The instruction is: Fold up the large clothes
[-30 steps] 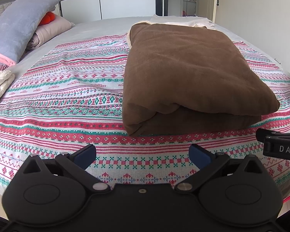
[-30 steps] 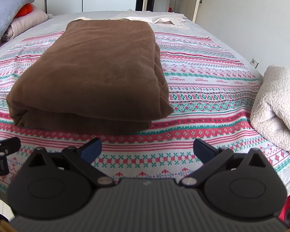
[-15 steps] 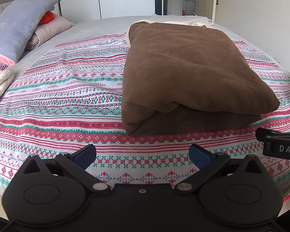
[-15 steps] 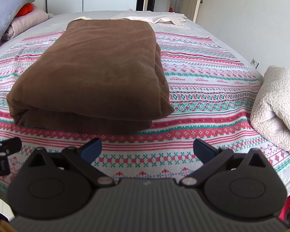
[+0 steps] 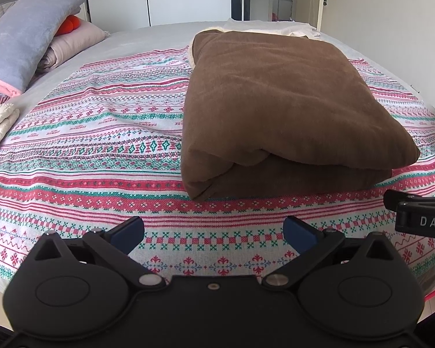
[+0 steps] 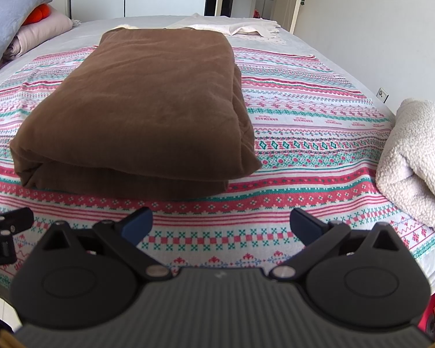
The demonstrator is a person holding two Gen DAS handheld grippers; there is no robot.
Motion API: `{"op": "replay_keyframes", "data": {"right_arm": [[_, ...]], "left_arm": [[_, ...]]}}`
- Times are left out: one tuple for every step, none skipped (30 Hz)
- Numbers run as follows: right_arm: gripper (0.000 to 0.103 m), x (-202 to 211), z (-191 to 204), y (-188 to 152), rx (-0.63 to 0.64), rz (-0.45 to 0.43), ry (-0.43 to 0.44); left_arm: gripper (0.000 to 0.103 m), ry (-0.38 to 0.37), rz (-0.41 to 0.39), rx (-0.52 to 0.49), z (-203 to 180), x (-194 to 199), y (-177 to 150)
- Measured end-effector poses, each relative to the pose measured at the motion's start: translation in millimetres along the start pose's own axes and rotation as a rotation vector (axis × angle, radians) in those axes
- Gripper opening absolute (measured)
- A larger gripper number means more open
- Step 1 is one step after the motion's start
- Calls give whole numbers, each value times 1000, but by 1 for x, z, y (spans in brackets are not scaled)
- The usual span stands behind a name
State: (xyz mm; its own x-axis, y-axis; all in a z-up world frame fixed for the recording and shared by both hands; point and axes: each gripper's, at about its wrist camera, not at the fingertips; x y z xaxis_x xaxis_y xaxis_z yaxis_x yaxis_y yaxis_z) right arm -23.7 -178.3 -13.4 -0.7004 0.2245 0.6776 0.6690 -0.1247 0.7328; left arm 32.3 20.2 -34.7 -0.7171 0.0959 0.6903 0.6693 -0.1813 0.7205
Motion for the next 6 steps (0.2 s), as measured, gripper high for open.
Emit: {"op": "replay_keyframes", "data": {"right_arm": [[103, 0, 0, 0, 1, 0, 1], [102, -1, -1, 0, 2, -1, 3], [103, -2, -1, 0, 3, -1, 5], [102, -2, -2, 0, 3, -2, 7], [102, -2, -2, 0, 2, -4, 7], [102, -2, -3, 0, 1, -8, 9]], "left_arm": [[103, -2, -1, -1, 0, 0, 0], [103, -4, -2, -2, 0, 0, 0], [103, -5, -4, -2, 1, 0, 0], [103, -7, -6, -2, 2, 1, 0], [103, -9, -7, 0, 3, 1, 0], [103, -11, -6, 5, 4, 1, 0]]}}
Point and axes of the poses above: each gripper's, at about its wrist camera, not at the fingertips, and x roughly against the way its jaws point, z to its left, y to its top, and after that the axes turned 3 degrees about -x, right-handed
